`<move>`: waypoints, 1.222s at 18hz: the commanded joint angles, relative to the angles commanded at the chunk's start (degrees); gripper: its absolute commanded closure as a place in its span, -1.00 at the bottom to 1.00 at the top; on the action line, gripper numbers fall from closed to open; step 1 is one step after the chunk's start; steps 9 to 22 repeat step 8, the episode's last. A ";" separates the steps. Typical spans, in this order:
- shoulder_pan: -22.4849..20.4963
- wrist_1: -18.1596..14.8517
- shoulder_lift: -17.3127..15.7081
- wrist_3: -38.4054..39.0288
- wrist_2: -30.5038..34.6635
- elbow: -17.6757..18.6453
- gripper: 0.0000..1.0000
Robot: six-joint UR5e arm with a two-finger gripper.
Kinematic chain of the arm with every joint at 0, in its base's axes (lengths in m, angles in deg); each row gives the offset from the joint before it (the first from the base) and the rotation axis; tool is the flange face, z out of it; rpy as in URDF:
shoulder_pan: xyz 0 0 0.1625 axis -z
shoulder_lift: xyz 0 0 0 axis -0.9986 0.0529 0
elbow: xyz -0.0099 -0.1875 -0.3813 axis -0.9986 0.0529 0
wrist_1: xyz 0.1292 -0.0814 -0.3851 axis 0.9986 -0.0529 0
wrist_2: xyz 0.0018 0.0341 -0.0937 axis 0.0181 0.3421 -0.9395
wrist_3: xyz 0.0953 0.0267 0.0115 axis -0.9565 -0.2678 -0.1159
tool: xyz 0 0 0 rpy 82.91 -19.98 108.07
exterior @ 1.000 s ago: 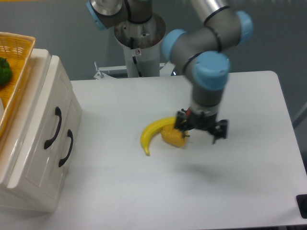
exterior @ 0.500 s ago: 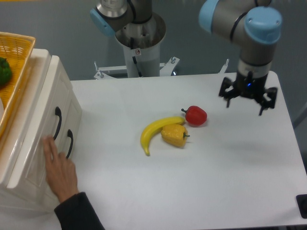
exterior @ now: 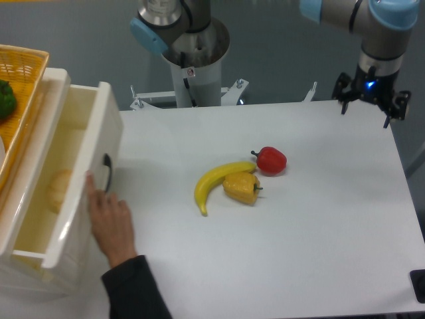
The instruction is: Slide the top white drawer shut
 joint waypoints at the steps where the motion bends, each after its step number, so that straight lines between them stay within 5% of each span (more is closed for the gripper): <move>1: -0.44 -0.79 0.00 -0.35 0.09 0.00 -1.00; 4: -1.94 -1.85 -0.17 -6.92 0.35 0.00 -1.00; 22: -1.94 -2.29 -0.62 -7.47 0.17 0.09 -1.00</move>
